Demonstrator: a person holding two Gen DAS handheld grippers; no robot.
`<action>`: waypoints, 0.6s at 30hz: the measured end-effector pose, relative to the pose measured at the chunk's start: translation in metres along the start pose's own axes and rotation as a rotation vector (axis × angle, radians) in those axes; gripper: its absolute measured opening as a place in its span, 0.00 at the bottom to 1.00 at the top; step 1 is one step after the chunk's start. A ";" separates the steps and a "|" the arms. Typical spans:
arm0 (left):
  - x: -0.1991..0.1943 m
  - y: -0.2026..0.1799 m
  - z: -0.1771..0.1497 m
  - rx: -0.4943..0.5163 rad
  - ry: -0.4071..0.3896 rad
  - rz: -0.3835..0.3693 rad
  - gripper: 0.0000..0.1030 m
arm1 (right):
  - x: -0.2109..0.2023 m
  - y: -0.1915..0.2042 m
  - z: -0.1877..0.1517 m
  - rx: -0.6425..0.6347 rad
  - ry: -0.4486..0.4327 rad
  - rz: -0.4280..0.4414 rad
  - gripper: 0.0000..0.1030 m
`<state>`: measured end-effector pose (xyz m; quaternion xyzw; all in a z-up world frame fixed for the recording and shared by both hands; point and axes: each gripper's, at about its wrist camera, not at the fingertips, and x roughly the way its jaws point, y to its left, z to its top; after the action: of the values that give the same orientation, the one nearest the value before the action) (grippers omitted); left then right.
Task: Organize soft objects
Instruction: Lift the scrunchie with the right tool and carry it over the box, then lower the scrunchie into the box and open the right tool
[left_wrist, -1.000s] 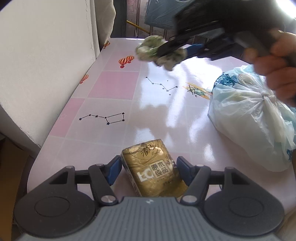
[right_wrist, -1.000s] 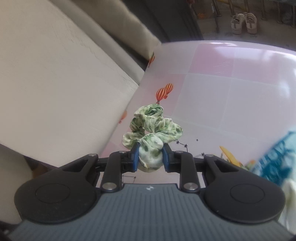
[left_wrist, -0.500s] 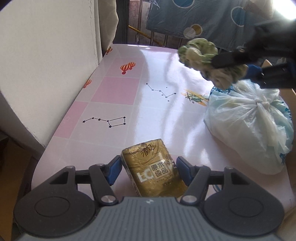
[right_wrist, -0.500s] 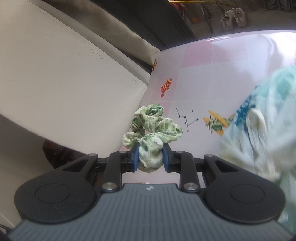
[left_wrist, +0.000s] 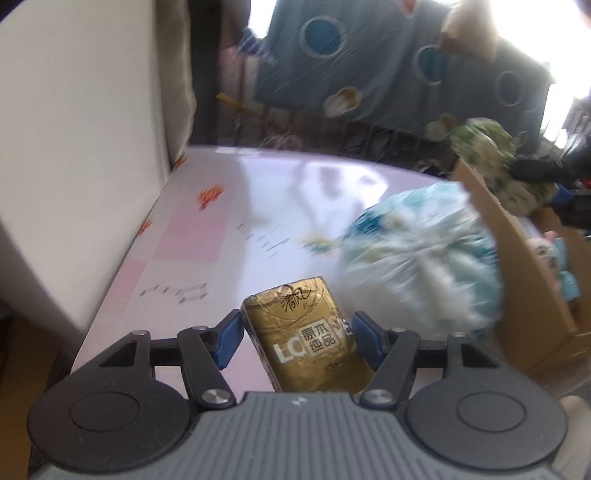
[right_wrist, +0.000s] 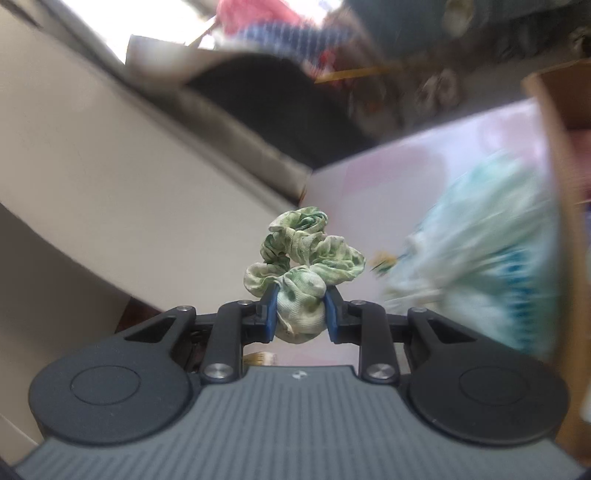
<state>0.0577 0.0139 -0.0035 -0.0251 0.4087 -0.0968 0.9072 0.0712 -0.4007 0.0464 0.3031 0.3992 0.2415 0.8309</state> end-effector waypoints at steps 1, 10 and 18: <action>-0.003 -0.008 0.004 0.010 -0.009 -0.018 0.64 | -0.021 -0.005 -0.001 0.005 -0.033 -0.015 0.24; -0.011 -0.094 0.029 0.113 -0.030 -0.195 0.64 | -0.173 -0.089 -0.021 0.088 -0.192 -0.269 0.26; 0.003 -0.164 0.033 0.185 0.011 -0.270 0.64 | -0.156 -0.173 -0.036 0.162 0.001 -0.467 0.27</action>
<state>0.0589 -0.1480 0.0369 0.0045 0.3957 -0.2553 0.8821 -0.0184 -0.6108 -0.0117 0.2680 0.4770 0.0105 0.8370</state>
